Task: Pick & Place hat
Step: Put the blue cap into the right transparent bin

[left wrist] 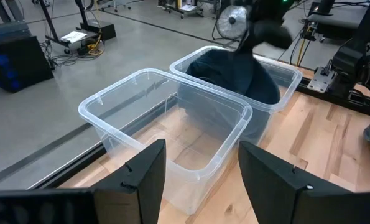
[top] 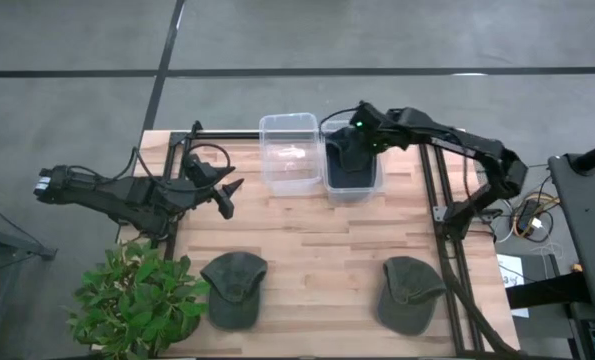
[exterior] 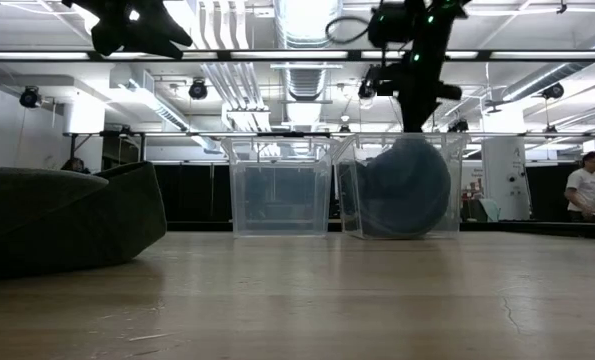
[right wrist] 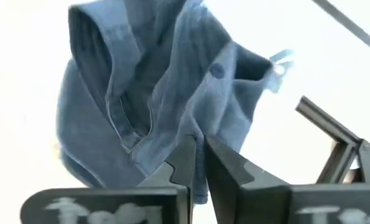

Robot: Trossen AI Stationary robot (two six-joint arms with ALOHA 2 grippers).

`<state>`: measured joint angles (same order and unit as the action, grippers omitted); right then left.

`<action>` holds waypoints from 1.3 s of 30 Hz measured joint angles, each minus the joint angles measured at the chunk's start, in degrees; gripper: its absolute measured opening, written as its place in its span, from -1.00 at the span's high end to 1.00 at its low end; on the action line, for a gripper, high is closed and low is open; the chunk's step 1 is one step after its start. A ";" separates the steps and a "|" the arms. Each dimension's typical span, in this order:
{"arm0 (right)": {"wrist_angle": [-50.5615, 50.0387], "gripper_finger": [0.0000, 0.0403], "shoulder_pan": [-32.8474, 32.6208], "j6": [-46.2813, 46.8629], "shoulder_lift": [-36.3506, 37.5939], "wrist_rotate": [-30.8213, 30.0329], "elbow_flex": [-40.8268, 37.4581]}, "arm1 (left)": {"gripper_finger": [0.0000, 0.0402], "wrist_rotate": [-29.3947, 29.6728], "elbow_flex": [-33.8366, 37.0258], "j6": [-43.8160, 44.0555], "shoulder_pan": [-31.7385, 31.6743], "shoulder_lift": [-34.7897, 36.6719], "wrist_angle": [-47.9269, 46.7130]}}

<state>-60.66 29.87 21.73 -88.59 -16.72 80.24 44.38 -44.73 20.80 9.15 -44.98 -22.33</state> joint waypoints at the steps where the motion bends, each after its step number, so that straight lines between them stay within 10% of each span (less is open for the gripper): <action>1: -0.05 0.86 0.00 0.42 1.34 -0.04 -0.01 | 0.03 0.02 0.00 0.02 0.00 -0.02 0.00; 10: 1.95 0.86 -0.18 0.85 8.85 1.85 -1.13 | 0.03 0.00 0.02 -0.01 0.00 -0.02 0.00; 39: 2.70 0.85 0.57 0.61 -4.87 11.21 -2.93 | 0.03 -3.30 0.02 0.04 -0.02 -0.21 -0.02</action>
<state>-57.96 30.44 22.33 -93.46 -5.51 77.31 41.08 -44.71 20.84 9.13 -45.19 -22.35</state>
